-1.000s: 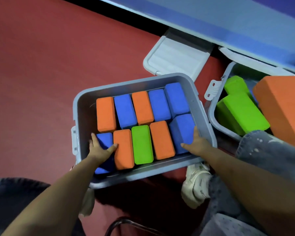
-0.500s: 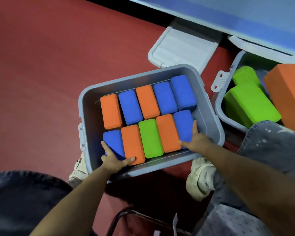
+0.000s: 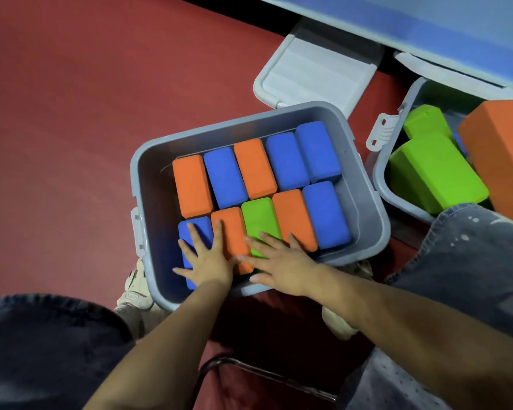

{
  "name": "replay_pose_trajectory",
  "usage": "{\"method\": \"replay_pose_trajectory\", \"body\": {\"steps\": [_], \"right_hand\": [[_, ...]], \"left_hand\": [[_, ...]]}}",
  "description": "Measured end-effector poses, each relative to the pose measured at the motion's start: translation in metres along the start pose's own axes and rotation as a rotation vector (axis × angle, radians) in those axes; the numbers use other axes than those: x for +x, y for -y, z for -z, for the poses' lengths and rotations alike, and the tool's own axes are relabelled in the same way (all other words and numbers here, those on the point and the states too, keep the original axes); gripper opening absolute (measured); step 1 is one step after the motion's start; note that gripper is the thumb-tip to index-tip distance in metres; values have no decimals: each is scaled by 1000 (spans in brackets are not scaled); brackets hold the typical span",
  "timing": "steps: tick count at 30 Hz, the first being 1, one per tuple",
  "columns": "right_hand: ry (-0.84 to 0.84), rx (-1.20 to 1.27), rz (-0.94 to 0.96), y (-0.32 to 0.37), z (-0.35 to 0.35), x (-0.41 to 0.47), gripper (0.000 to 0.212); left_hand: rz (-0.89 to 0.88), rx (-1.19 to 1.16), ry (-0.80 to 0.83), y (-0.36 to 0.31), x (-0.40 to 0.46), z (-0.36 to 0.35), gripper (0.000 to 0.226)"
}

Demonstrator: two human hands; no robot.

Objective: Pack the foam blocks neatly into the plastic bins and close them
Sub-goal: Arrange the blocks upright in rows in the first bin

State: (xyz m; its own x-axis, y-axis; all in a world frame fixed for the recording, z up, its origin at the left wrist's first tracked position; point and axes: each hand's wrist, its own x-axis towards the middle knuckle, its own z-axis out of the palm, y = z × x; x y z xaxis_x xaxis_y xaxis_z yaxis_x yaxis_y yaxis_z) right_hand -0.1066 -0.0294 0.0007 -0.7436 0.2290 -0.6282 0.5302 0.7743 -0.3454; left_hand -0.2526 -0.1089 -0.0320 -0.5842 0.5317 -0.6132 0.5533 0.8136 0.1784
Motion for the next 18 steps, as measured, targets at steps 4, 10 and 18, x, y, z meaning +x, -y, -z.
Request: {"method": "replay_pose_trajectory", "body": {"steps": [4,10,18], "right_hand": [[105,-85,-64,10,-5,18,49],[218,-93,-113,14,0,23,46],[181,-24,-94,-45,33,-36,55]], "left_hand": [[-19,34,44,7,14,2,86],[-81,17,83,15,17,9,82],[-481,330,308,57,-23,17,107]]}}
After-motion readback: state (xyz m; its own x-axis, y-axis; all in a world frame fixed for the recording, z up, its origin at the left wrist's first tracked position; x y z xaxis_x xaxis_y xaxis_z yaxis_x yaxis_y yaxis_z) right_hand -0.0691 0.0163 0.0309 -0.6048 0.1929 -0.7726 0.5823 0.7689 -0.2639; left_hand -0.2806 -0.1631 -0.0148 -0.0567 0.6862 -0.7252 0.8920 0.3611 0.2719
